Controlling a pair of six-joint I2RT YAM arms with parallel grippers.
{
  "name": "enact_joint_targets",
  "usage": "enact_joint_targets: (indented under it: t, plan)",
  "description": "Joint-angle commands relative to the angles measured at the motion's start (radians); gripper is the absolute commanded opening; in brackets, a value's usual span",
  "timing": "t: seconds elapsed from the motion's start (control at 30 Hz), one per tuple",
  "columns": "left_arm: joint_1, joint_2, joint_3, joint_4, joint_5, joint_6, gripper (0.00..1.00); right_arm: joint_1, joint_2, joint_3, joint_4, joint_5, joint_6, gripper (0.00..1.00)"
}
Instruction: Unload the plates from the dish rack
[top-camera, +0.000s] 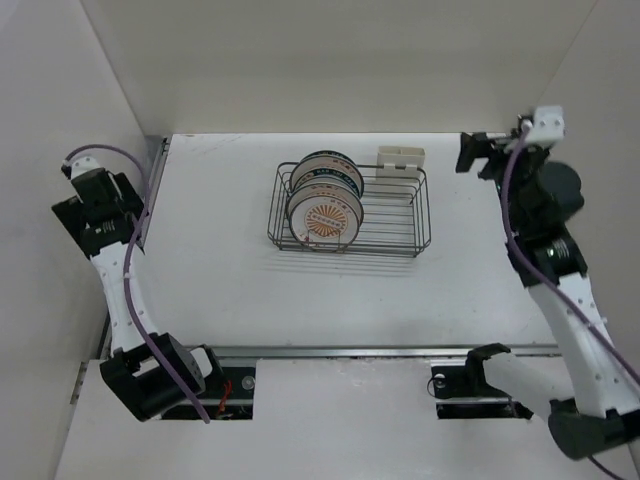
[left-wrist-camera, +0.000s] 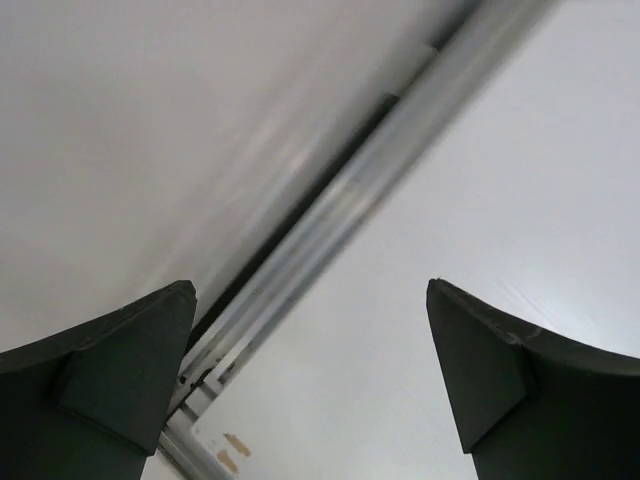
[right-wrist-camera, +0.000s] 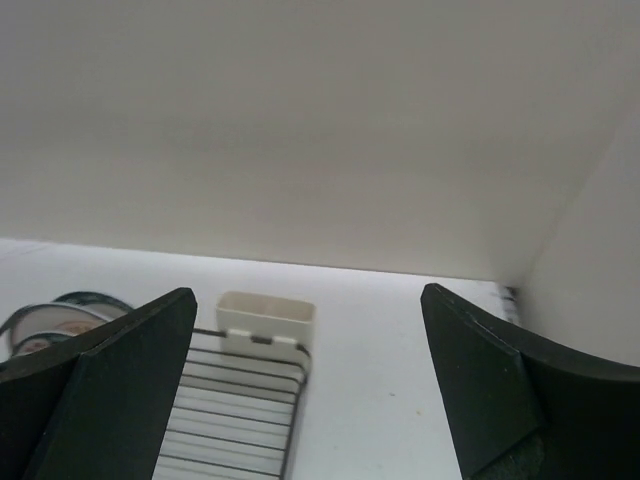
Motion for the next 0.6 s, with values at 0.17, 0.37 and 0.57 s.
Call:
enact_joint_targets:
  t: [0.17, 0.37, 0.57]
  plan:
    - [0.001, -0.038, 0.288, -0.498, 0.973, 0.405, 1.00, -0.003, 0.514, 0.543, -0.588, -0.551, -0.043, 1.00]
    - [-0.008, -0.040, 0.383, -0.658, 0.968, 0.540, 1.00, 0.012, 0.626, 0.735, -0.754, -0.223, -0.043, 1.00]
    - [-0.084, -0.020, 0.416, -0.757, 0.830, 0.637, 1.00, 0.127, 0.551, 0.771, -0.716, 0.248, -0.118, 1.00]
